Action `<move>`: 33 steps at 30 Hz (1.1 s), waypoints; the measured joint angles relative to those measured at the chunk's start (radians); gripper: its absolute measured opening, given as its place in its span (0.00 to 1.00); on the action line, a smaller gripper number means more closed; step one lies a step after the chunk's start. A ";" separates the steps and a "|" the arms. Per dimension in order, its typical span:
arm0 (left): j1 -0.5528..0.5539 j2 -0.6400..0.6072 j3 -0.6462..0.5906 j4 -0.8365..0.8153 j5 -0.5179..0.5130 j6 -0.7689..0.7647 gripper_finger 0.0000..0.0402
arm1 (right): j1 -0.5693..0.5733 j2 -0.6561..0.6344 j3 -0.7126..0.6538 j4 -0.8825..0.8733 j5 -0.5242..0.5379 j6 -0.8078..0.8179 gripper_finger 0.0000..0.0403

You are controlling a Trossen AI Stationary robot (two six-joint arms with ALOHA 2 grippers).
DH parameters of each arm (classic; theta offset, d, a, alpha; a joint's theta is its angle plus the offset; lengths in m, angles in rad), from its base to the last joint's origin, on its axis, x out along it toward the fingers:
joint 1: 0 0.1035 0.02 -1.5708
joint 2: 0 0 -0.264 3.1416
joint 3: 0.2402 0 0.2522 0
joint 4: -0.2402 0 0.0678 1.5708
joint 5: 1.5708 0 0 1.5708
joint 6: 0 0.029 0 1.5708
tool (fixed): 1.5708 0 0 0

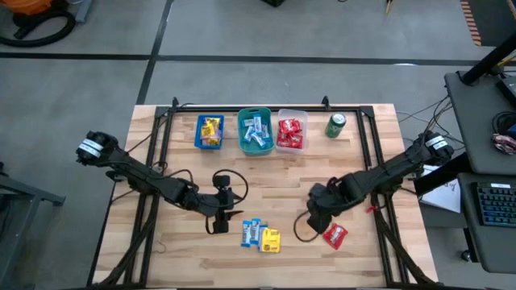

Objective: Sort candy
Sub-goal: Put the red candy into the transparent bin

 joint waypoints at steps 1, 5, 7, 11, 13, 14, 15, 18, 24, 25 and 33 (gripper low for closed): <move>0.000 0.002 0.009 -0.004 -0.001 0.004 0.45 | 0.017 0.000 -0.003 -0.011 -0.010 0.037 0.38; 0.001 0.004 0.021 -0.041 -0.011 0.005 0.45 | 0.084 0.001 -0.040 -0.016 -0.050 0.170 0.38; 0.001 0.002 0.020 -0.049 -0.031 0.005 0.45 | 0.124 0.001 -0.067 -0.016 -0.066 0.139 0.38; 0.001 0.002 0.014 -0.054 -0.033 0.033 0.45 | 0.238 0.001 -0.122 0.012 -0.041 -0.110 0.38; 0.001 0.002 0.019 -0.053 -0.034 0.053 0.45 | 0.282 0.001 -0.148 0.041 -0.029 -0.182 0.38; 0.001 0.002 0.023 -0.053 -0.034 0.062 0.45 | 0.296 0.001 -0.161 0.057 -0.015 -0.209 0.37; 0.001 0.002 0.025 -0.049 -0.034 0.070 0.45 | 0.306 0.002 -0.174 0.085 -0.003 -0.235 0.37; 0.005 0.002 0.028 -0.048 -0.035 0.083 0.45 | 0.325 0.008 -0.196 0.160 0.067 -0.299 0.35; 0.011 0.002 0.028 -0.048 -0.043 0.083 0.45 | 0.323 0.064 -0.202 0.207 0.121 -0.378 0.33; 0.011 0.002 0.028 -0.047 -0.043 0.084 0.45 | 0.323 0.081 -0.202 0.208 0.120 -0.394 0.33; 0.016 0.003 0.027 -0.031 -0.043 0.110 0.45 | 0.302 0.208 -0.199 0.211 0.091 -0.475 0.32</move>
